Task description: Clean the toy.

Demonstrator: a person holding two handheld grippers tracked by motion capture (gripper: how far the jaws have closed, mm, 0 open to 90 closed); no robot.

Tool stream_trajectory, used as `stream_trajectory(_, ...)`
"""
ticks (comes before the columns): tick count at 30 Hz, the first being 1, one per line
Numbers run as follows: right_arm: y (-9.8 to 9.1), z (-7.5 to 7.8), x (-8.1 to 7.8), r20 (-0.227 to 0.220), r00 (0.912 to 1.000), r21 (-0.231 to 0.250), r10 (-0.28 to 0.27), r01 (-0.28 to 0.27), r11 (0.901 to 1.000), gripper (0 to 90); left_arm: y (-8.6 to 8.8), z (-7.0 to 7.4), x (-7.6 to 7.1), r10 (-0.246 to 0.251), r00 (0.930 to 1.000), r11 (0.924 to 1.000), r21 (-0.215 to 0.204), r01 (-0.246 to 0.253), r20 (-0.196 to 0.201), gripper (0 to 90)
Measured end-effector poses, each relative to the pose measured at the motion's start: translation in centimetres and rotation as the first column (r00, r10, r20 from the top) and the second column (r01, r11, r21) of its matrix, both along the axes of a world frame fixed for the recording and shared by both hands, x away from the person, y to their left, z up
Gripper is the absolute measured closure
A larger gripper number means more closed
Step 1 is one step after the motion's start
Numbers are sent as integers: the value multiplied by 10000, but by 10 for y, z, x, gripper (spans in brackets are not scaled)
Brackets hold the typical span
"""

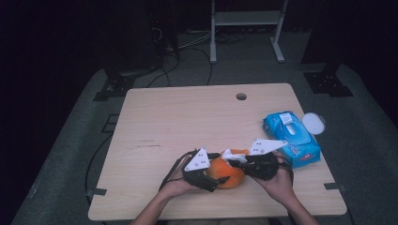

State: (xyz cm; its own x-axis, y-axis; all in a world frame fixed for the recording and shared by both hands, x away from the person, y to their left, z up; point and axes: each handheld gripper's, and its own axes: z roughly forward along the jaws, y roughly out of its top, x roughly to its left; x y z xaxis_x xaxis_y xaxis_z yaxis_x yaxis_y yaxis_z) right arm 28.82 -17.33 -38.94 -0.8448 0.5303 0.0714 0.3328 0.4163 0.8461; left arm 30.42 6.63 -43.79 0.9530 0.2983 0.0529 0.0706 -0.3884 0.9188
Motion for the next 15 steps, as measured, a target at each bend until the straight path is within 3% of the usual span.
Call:
stream_trajectory(4,-16,0,6,-59,9987,176,-511,512,9985,829,7,-4,7,-218,9994,9990,-392,208,-252,95)
stream_trajectory(9,-19,-3,10,-246,9981,355,-565,573,9977,829,-2,-19,9,-283,9994,9995,-147,280,-209,81)
stream_trajectory(12,-19,-4,11,-295,9974,438,-655,667,9968,829,-1,-15,7,95,9999,9997,-242,-98,-131,255)
stream_trajectory(15,-23,3,9,-179,9970,1002,-746,761,9921,831,1,11,3,264,9996,9985,-473,-269,-114,348)
